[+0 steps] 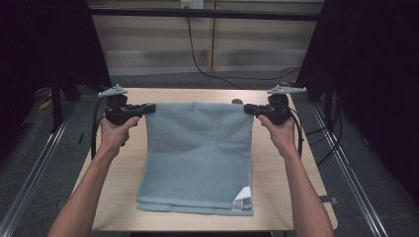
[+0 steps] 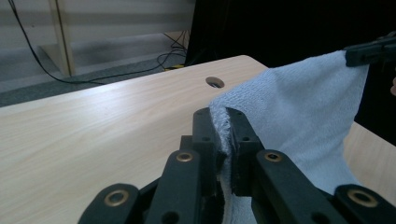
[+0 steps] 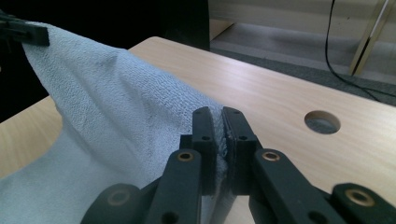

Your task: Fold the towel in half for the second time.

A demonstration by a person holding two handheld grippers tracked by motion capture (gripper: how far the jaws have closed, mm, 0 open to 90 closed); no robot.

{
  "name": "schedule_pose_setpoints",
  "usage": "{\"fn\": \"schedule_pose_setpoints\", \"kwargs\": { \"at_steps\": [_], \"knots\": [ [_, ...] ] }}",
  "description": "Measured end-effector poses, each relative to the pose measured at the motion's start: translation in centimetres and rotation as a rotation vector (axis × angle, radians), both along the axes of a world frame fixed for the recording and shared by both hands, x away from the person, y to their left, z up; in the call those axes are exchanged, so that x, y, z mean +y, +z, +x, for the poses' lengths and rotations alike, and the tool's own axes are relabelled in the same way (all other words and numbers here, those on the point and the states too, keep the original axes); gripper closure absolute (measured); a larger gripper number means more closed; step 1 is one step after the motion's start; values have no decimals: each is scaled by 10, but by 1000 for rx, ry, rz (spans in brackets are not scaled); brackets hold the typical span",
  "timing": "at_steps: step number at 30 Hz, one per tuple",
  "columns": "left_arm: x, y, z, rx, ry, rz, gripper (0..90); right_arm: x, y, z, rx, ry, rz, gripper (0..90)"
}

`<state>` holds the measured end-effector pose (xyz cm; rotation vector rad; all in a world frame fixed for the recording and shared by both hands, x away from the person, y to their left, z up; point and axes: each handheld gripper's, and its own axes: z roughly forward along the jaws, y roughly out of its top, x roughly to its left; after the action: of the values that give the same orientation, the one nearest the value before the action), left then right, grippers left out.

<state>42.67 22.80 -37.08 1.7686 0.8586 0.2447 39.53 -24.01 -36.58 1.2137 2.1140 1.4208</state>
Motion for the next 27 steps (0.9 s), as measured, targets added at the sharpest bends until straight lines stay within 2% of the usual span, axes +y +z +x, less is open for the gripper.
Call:
{"fn": "schedule_pose_setpoints", "kwargs": {
  "at_steps": [2,4,6,8,10,14,18,21,27],
  "knots": [
    [4,4,-3,-16,-7,-4,837,0,6,2,-15,4,18,848],
    [9,8,-8,-28,-12,-10,841,1,9,2,-17,11,9,848],
    [13,9,-17,-50,-26,7,842,1,11,-1,-31,30,37,848],
    [16,8,-27,-74,-39,14,842,1,9,-9,-41,51,58,848],
    [21,5,-35,-90,-51,14,840,3,5,-19,-46,77,53,848],
    [24,-7,-52,-103,-76,12,839,2,-4,-42,-45,121,61,848],
    [27,-18,-71,-102,-102,-6,837,-1,-11,-68,-54,151,74,848],
    [33,-29,-87,-91,-116,-19,837,0,-20,-89,-43,178,60,848],
    [37,-59,-124,-41,-150,17,833,5,-44,-122,21,226,17,846]
  ]
}}
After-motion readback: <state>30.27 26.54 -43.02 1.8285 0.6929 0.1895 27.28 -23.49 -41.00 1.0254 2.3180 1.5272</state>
